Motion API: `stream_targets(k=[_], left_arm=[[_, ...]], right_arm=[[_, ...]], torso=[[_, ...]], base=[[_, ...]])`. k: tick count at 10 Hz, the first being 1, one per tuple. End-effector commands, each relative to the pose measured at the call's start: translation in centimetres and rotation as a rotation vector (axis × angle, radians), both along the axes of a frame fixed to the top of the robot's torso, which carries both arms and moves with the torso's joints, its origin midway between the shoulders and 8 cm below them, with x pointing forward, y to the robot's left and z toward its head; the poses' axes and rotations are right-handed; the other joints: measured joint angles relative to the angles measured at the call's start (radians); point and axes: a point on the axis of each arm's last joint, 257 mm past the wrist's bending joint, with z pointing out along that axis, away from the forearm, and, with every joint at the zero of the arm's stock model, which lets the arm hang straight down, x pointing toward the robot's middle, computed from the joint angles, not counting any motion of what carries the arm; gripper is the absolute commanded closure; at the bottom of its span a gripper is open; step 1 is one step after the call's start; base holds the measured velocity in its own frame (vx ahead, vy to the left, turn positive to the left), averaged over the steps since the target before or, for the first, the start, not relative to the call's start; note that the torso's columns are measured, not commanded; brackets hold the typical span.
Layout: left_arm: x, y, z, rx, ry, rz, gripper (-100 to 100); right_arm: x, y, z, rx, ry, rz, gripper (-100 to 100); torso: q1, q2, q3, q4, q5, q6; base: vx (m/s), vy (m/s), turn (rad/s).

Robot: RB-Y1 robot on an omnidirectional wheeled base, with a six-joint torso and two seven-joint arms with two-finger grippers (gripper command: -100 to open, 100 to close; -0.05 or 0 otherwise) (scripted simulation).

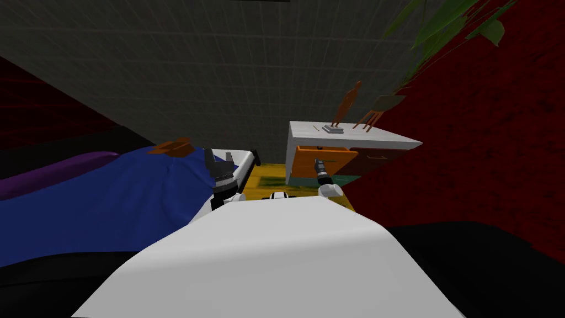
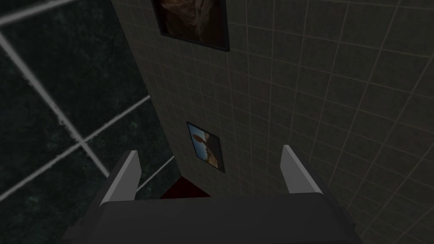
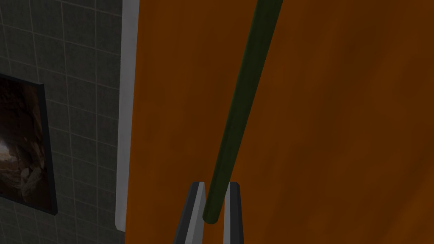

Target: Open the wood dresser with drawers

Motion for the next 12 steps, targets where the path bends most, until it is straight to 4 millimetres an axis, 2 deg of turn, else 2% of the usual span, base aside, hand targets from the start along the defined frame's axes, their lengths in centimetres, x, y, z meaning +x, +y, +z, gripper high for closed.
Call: stream_targets(k=[1, 2, 6, 7, 8, 10, 12], left_arm=[[0.0, 0.0, 0.0, 0.0, 0.0, 0.0, 0], [0.0, 0.0, 0.0, 0.0, 0.0, 0.0, 0], [0.0, 0.0, 0.0, 0.0, 0.0, 0.0, 0], [0.0, 0.0, 0.0, 0.0, 0.0, 0.0, 0], [0.0, 0.0, 0.0, 0.0, 0.0, 0.0, 0], [0.0, 0.0, 0.0, 0.0, 0.0, 0.0, 0], [0.0, 0.0, 0.0, 0.0, 0.0, 0.0, 0]], right_arm=[[0.0, -4.4, 0.6, 0.008, -0.006, -0.122, 100], [-0.2, -3.3, 0.3, 0.001, 0.001, -0.089, 100], [-1.0, -3.7, 0.7, 0.008, -0.008, -0.093, 100], [-1.0, -3.6, 0.1, 0.014, 0.004, -0.094, 100], [-1.1, -4.9, -0.1, 0.019, 0.023, -0.12, -100], [-1.3, -6.3, 0.1, 0.02, 0.031, -0.147, -100], [-1.4, -7.6, 0.5, 0.021, 0.037, -0.175, -100]], torso=[[0.002, -0.001, -0.001, -0.001, 0.0, -0.003], [0.005, 0.002, 0.001, 0.0, 0.001, -0.006], [0.003, 0.002, 0.001, -0.001, 0.0, -0.004], [0.001, 0.001, 0.0, 0.0, 0.0, -0.003], [0.0, -0.006, -0.004, -0.001, 0.001, -0.004], [-0.004, -0.011, -0.006, -0.008, -0.005, -0.006], [-0.002, -0.009, -0.005, -0.006, -0.004, -0.006]], base=[[-0.265, 0.011, 0.454], [-0.128, 0.006, 0.089], [-0.185, 0.046, -0.041], [-0.087, 0.022, 0.001], [-0.057, 0.013, 0.203], [-0.079, -0.009, 0.198], [-0.057, -0.009, 0.138]])
